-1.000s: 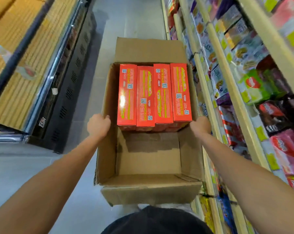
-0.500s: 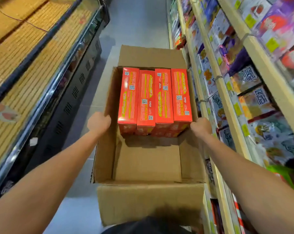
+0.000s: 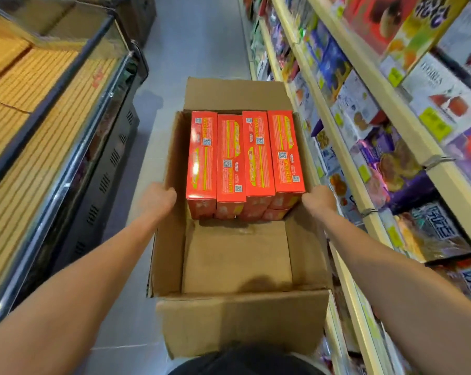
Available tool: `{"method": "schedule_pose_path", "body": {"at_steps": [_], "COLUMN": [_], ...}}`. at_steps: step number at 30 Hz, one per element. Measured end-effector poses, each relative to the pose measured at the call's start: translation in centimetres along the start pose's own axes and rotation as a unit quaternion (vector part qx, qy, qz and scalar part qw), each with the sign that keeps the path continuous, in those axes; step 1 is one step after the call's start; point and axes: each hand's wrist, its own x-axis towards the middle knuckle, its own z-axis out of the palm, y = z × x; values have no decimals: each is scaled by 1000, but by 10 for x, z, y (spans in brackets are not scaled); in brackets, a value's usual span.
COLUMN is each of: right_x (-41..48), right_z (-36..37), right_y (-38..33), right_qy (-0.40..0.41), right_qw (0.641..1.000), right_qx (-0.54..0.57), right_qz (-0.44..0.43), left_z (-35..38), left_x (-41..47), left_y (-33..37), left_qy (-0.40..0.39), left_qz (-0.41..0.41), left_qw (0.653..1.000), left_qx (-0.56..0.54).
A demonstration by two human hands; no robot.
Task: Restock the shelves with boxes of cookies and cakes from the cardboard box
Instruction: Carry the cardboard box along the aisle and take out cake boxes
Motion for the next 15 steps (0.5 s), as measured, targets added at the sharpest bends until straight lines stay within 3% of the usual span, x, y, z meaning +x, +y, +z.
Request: {"method": "schedule_pose_path", "body": {"at_steps": [15], "right_x": [338], "right_z": [9], "right_y": [-142], "right_qy": [-48], "right_qw": [999], "right_qx": [-18], "right_qz": [-2], "left_z": [78], "left_x": [281], "left_y": [156], "left_qy": [8], "left_qz": [-74], "left_qw": [996], "left_qx": [49]}}
